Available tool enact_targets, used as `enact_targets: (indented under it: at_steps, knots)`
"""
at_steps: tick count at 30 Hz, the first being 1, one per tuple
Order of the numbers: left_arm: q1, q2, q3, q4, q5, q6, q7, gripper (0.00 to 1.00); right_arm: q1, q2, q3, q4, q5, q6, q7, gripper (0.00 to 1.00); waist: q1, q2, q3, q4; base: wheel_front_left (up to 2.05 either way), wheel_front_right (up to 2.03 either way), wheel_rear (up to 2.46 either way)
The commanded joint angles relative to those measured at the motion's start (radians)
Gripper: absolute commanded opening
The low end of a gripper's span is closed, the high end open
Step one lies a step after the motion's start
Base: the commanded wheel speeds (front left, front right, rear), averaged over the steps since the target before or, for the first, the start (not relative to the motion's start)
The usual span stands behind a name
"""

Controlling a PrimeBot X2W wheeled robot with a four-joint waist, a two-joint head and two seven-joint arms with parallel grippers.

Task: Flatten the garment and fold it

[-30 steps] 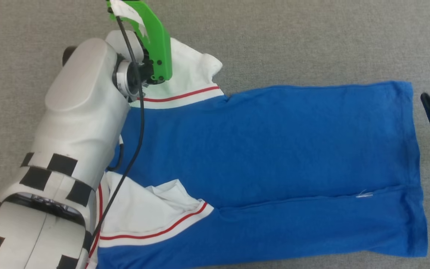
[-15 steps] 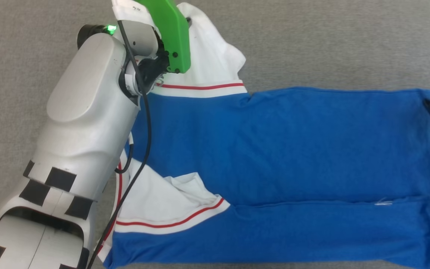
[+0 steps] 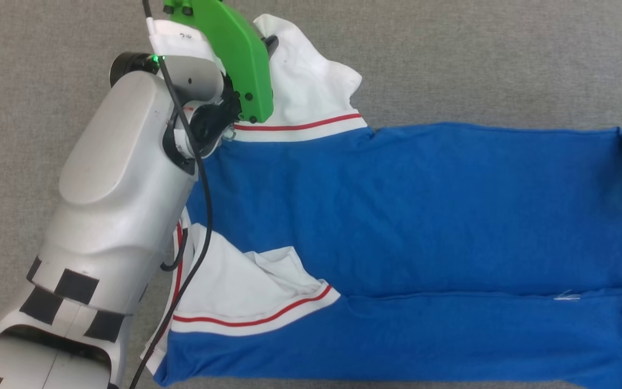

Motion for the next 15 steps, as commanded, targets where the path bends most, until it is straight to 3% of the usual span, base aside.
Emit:
enact_targets:
  at_steps: [1, 8, 15]
  knots:
    - [0.019, 0.009, 0.004, -0.009, -0.004, 0.002, -0.005, 0.0, 0.002, 0.006, -0.005, 0.017, 0.002, -0.002, -0.018, 0.0, -0.0001, 0.0, -0.018, -0.006, 0.0, 0.0, 0.0]
    - [0.068, 0.031, 0.032, -0.057, -0.026, -0.013, -0.051, 0.0, 0.035, 0.038, -0.064, 0.007, 0.019, -0.002, -0.119, 0.0, -0.0001, 0.0, -0.123, -0.01, 0.0, 0.0, 0.0]
    - [0.205, 0.072, 0.072, -0.174, -0.069, -0.007, -0.092, 0.0, 0.171, 0.074, -0.138, -0.038, 0.047, -0.002, -0.199, 0.0, -0.0001, 0.0, -0.265, 0.001, 0.0, 0.0, 0.0]
